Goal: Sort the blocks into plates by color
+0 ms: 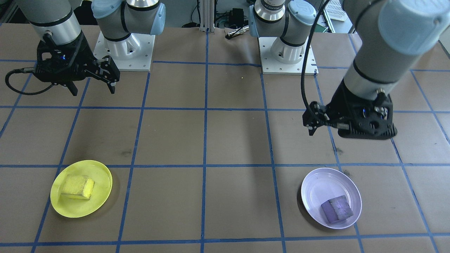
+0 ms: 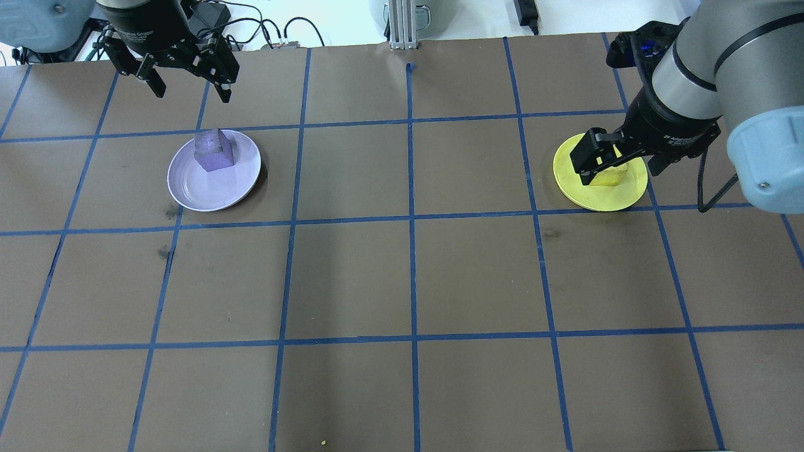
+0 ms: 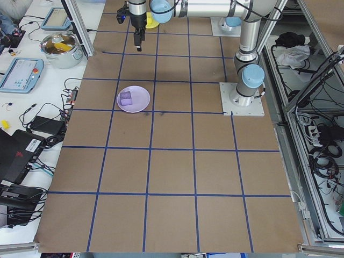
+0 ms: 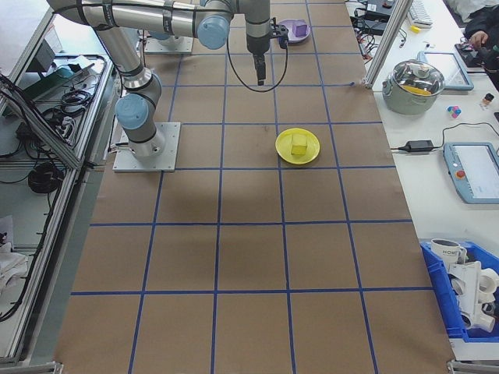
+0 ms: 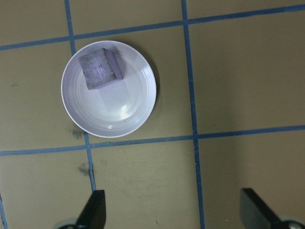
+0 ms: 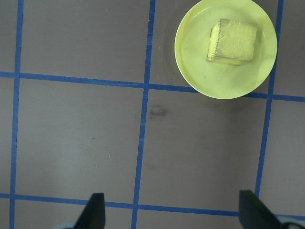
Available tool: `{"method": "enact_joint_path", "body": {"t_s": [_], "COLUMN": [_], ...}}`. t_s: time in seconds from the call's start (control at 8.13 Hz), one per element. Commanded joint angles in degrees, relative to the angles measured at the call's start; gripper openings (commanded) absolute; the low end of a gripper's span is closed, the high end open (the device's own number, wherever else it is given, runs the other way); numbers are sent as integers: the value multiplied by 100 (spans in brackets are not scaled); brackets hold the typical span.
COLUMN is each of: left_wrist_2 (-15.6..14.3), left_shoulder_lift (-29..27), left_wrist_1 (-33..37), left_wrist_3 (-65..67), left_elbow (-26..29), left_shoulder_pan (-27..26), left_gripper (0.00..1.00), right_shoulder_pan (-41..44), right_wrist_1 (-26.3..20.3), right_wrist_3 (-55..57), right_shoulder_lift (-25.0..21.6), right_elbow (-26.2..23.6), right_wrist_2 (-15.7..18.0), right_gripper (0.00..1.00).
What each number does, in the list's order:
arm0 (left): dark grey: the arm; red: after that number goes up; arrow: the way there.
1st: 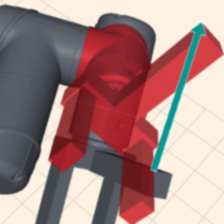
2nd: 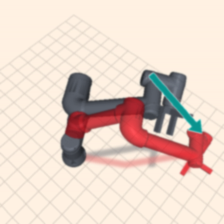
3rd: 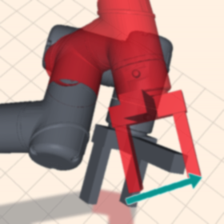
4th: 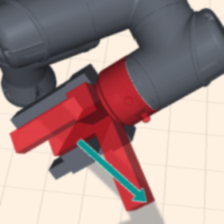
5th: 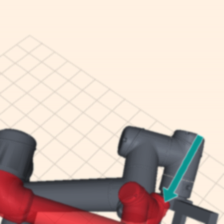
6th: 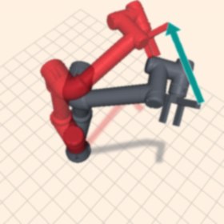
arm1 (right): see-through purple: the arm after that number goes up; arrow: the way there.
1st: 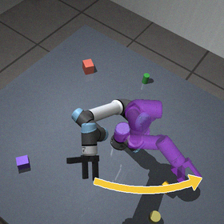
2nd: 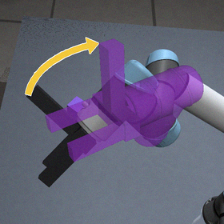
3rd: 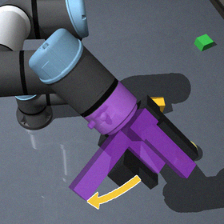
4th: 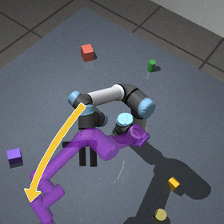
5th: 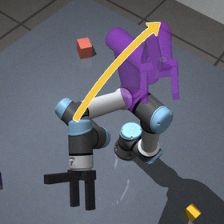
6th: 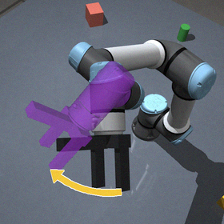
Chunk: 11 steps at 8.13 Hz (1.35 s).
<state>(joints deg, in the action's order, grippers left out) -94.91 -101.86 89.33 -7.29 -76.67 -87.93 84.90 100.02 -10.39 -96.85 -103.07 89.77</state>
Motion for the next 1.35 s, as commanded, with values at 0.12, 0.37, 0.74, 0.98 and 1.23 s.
{"method": "enact_joint_path", "body": {"t_s": [0.12, 0.37, 0.74, 0.98, 1.23], "left_wrist_2": [42, 34, 243, 570, 500], "left_shoulder_lift": [1017, 1272, 1405, 1397, 1388], "left_wrist_1": [568, 516, 515, 515, 524], "left_wrist_3": [149, 79, 105, 140, 114], "left_elbow": [-478, -1040, -1113, -1113, -1139], "left_shoulder_pan": [-189, -181, -181, -181, -181], "left_gripper": [100, 100, 100, 100, 100], "right_shoulder_pan": [0, 0, -18, -26, -26], "right_wrist_1": [9, 0, 35, -9, -9], "right_wrist_3": [11, 11, 11, 11, 11], "right_shoulder_lift": [8, 8, 60, 79, 79], "right_elbow": [6, -3, -3, 6, -3], "right_wrist_2": [23, 23, 41, 41, 50], "right_gripper": [100, 100, 100, 100, 100]}}
